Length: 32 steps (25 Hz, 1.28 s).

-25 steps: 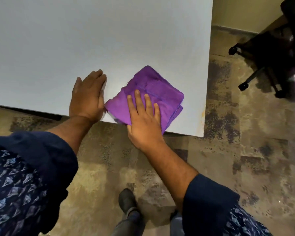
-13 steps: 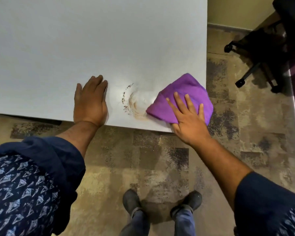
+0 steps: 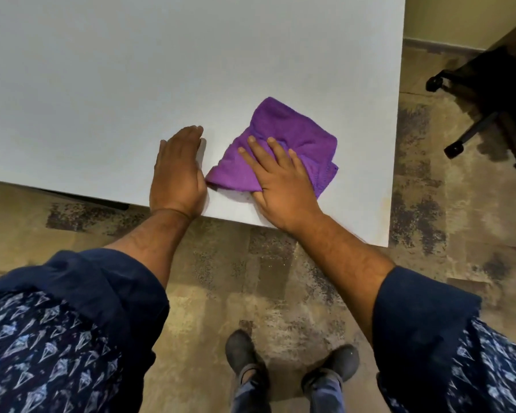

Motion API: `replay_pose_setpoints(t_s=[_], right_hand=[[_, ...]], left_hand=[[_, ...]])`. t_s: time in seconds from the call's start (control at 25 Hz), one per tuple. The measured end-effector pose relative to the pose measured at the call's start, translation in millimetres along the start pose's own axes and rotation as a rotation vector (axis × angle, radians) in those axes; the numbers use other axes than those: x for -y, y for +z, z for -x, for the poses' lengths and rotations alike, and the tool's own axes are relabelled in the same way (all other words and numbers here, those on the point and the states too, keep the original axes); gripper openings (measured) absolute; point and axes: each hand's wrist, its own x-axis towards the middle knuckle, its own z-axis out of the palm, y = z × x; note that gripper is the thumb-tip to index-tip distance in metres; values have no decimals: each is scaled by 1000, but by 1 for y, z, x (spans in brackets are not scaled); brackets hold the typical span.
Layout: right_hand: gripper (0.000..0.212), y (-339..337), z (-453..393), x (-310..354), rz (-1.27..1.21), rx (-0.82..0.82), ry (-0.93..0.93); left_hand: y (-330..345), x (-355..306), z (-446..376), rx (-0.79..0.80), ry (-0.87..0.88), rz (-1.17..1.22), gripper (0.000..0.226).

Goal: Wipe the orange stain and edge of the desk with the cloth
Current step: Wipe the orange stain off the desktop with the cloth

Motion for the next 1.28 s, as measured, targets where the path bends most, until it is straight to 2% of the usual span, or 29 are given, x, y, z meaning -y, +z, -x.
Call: replay_pose_setpoints(t_s=[0.2, 0.36, 0.48, 0.68, 0.8, 0.92, 1.0, 1.12, 1.2, 1.28], right_hand=[[72, 6, 60, -12, 34, 85, -246], [70, 11, 109, -44, 76, 53, -265], [75, 13, 141, -76, 78, -45, -166], [76, 3, 184, -122, 17, -318, 135], [55, -6, 165, -114, -130, -422, 305], [51, -30, 120, -124, -421, -593, 600], [57, -41, 89, -132, -565, -558, 670], [66, -31, 72, -128, -388, -386, 712], [72, -20, 87, -121, -323, -406, 718], [76, -12, 114, -112, -401, -437, 735]], left_hand=[[-6, -5, 1, 11, -3, 3, 55], [-11, -10, -1, 59, 7, -63, 49], [-12, -12, 1, 58, 9, -89, 42], [-7, -9, 1, 33, 28, -101, 40], [-8, -8, 2, 34, 47, -113, 41], [-9, -10, 2, 37, 67, -116, 42], [-7, -11, 2, 35, 84, -126, 40], [-4, -7, 2, 24, 122, -149, 38], [-3, -6, 3, 22, 144, -140, 40], [-3, -6, 3, 19, 153, -141, 40]])
